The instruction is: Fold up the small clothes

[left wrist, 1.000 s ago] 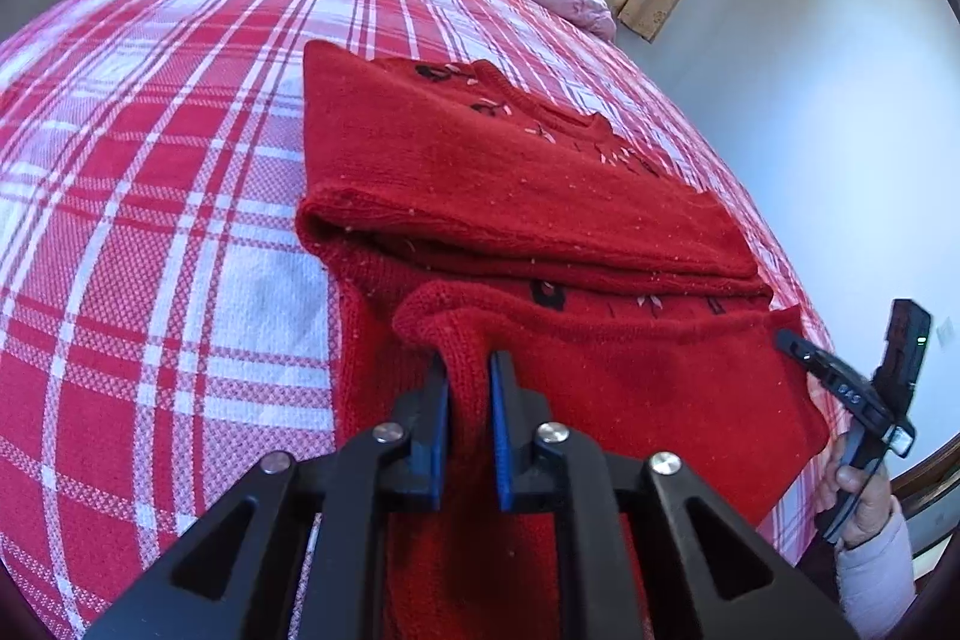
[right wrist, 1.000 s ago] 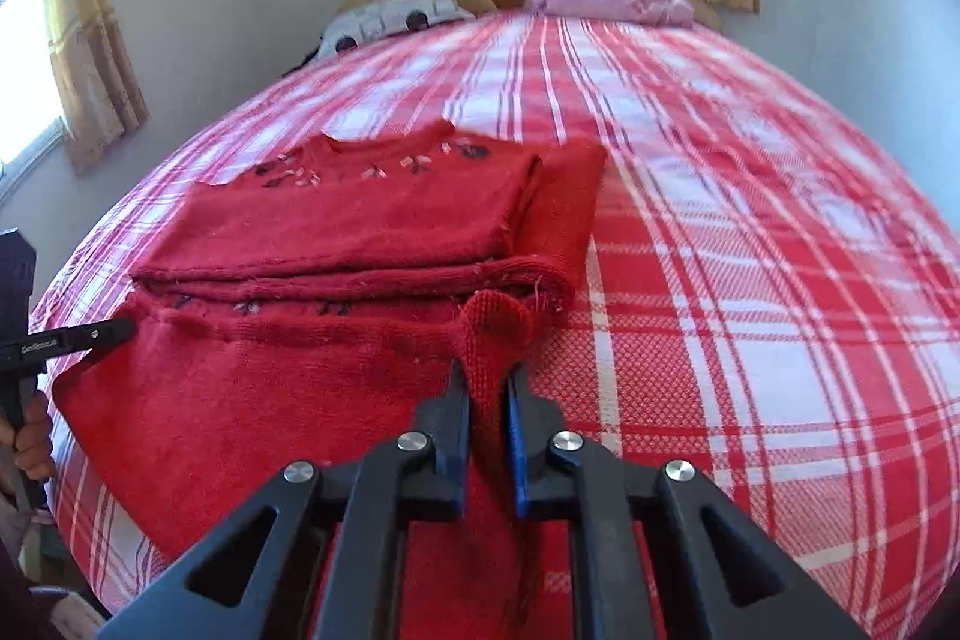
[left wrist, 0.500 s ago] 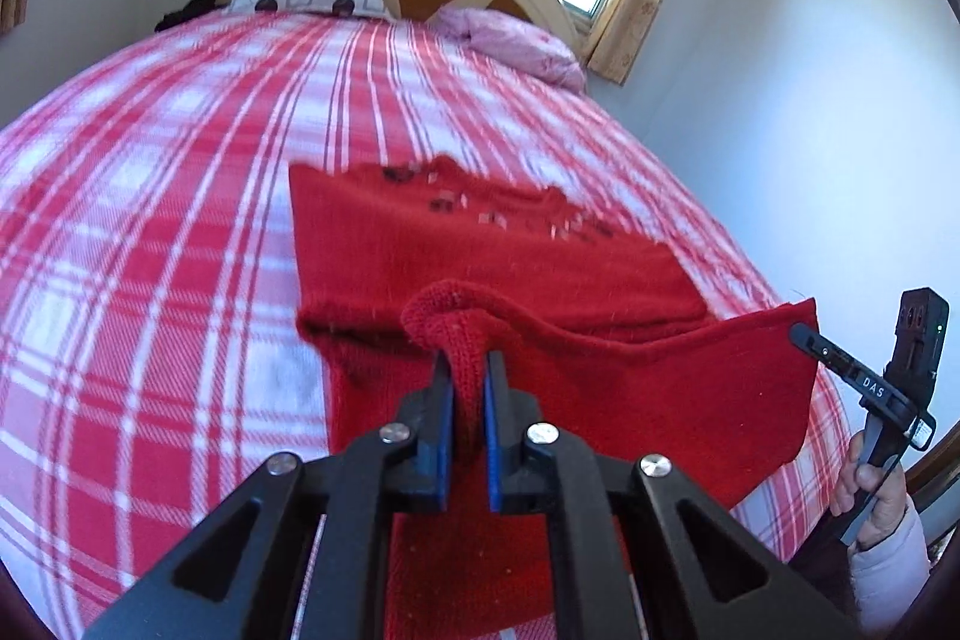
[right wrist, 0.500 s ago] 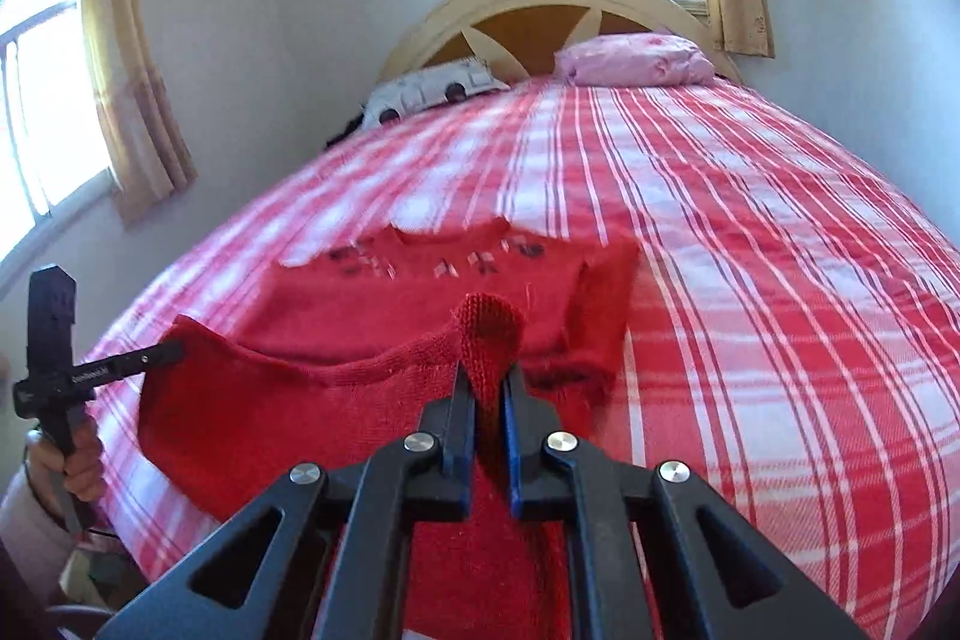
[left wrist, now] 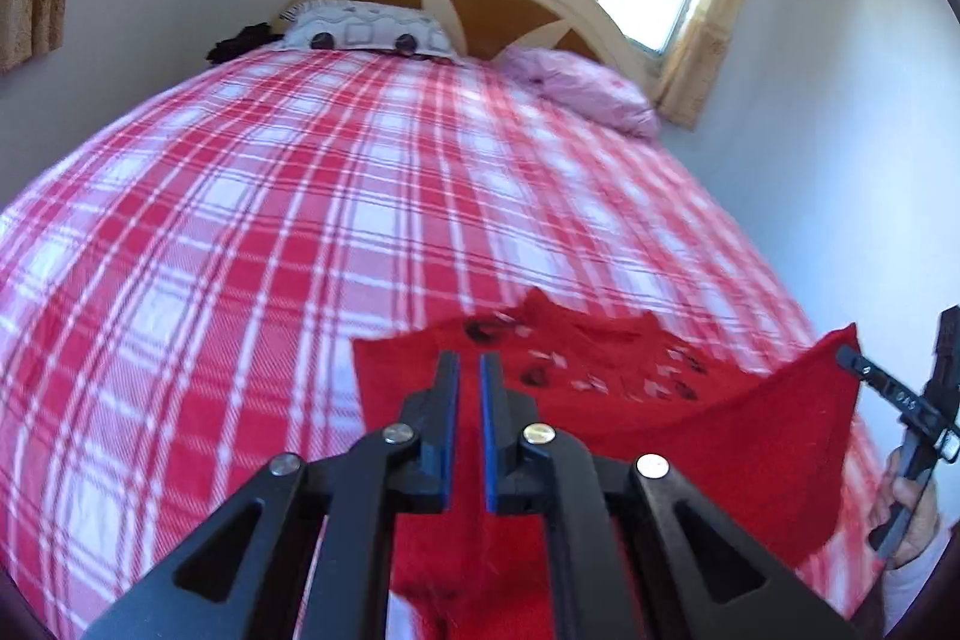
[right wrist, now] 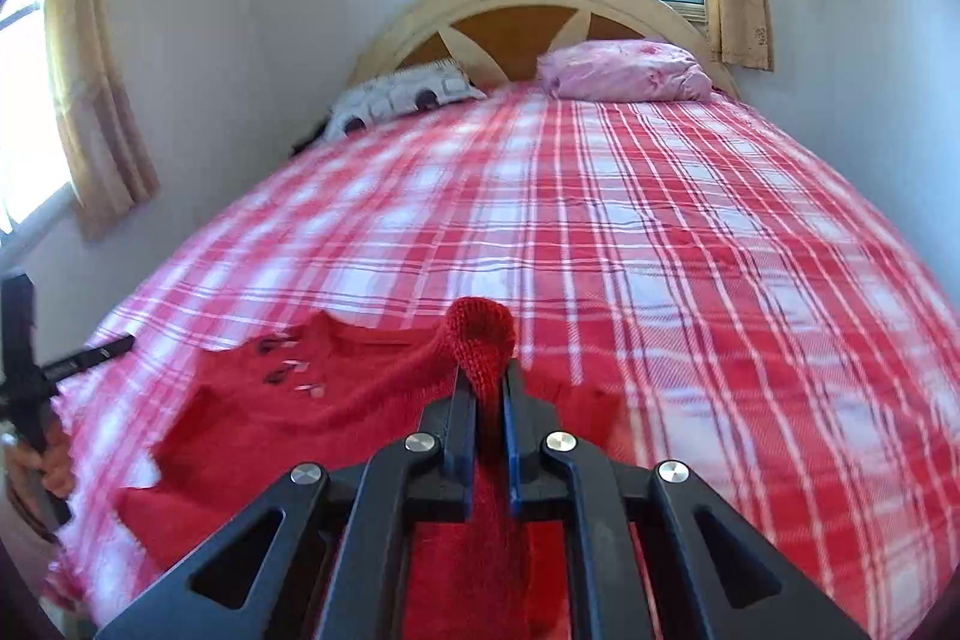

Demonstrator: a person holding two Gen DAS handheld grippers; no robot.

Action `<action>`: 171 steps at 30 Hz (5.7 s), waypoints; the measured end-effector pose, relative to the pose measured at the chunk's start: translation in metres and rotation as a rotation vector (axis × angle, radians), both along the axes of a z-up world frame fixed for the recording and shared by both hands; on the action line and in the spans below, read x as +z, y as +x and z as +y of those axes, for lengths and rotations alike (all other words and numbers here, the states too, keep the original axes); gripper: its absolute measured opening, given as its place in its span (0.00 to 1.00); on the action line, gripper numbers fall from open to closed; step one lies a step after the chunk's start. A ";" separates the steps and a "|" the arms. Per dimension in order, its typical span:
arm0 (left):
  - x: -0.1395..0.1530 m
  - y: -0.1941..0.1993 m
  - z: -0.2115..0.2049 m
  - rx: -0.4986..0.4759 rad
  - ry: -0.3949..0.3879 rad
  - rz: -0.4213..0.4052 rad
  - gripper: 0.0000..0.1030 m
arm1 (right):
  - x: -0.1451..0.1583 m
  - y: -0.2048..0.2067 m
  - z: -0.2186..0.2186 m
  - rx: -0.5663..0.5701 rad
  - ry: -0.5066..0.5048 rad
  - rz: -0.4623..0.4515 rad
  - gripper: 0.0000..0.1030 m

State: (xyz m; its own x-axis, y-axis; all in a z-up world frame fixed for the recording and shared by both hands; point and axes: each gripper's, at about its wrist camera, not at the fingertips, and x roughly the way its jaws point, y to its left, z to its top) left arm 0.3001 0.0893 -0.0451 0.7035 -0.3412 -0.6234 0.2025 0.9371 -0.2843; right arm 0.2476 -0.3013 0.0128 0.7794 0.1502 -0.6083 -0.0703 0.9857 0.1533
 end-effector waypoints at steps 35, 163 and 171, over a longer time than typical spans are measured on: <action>-0.065 -0.006 -0.049 -0.217 0.197 0.143 0.15 | -0.070 -0.015 -0.011 -0.009 0.101 0.124 0.06; -0.079 -0.072 -0.039 0.065 0.276 0.105 0.53 | -0.118 -0.107 0.020 -0.022 0.152 0.166 0.18; -0.081 -0.087 0.006 0.125 0.061 0.165 0.64 | -0.122 -0.113 0.005 -0.034 0.273 0.118 0.18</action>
